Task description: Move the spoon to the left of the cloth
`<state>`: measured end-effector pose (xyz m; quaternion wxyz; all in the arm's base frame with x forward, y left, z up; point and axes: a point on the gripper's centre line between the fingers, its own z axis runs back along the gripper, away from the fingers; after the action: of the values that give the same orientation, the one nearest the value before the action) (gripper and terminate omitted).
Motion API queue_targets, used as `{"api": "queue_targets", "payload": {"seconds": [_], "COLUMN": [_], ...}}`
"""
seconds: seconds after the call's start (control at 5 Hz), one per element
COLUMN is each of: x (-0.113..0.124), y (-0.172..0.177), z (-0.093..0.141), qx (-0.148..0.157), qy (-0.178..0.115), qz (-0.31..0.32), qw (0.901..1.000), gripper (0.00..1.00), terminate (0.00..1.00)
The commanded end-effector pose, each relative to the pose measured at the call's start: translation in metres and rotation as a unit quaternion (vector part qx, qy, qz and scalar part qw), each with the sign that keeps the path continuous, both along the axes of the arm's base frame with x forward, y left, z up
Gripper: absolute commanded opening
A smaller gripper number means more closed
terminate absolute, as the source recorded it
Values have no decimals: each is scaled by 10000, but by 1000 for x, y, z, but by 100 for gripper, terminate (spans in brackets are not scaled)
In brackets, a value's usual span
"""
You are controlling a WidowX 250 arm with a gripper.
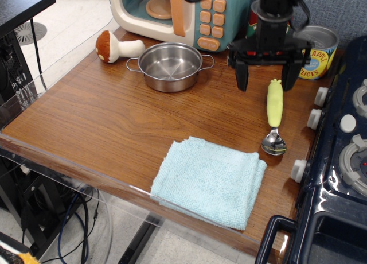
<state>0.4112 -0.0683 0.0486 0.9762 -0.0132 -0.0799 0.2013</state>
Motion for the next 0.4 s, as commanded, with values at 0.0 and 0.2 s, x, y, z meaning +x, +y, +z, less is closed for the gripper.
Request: {"api": "queue_targets", "payload": {"seconds": [0.0, 0.2], "x": [13, 13], "y": [-5, -8], "z": [1, -6], "qx": [-35, -41], "qy": [-129, -12], "qz": [-173, -261], "qw": [9998, 9996], "gripper": [100, 100], "terminate": [0, 0]}}
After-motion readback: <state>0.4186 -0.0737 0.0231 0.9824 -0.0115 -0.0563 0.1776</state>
